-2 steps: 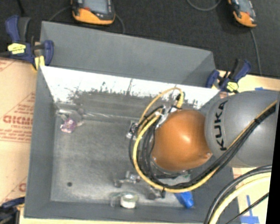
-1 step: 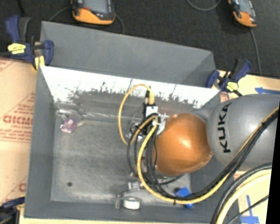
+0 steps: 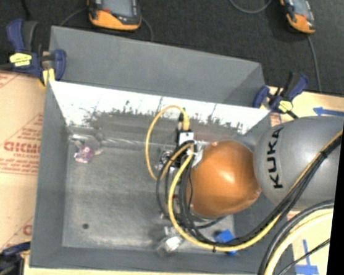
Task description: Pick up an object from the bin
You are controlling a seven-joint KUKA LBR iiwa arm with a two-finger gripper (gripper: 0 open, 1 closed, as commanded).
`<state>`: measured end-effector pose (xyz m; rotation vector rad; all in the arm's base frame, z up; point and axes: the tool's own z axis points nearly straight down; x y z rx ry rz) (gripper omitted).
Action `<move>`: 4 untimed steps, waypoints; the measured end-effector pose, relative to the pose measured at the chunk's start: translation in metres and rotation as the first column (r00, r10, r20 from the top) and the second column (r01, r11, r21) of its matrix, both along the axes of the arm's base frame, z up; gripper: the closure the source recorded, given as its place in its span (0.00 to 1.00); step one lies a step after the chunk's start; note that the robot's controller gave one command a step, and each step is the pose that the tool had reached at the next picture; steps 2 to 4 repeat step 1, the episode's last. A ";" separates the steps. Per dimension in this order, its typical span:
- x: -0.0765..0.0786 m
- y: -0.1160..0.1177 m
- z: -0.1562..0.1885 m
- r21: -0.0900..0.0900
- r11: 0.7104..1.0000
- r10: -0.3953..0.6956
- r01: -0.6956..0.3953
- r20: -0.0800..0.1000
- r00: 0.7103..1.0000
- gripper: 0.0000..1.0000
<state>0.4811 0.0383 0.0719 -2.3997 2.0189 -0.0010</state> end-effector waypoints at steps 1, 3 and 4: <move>0.010 -0.009 0.135 -0.003 1.000 -0.022 0.022 0.004 1.000 1.00; 0.010 -0.009 0.135 -0.003 1.000 -0.022 0.022 0.004 1.000 1.00; 0.010 -0.009 0.135 -0.003 1.000 -0.022 0.022 0.004 1.000 1.00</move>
Offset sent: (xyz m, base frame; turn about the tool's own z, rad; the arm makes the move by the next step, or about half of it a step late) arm 0.0081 -0.0083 0.1312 0.0187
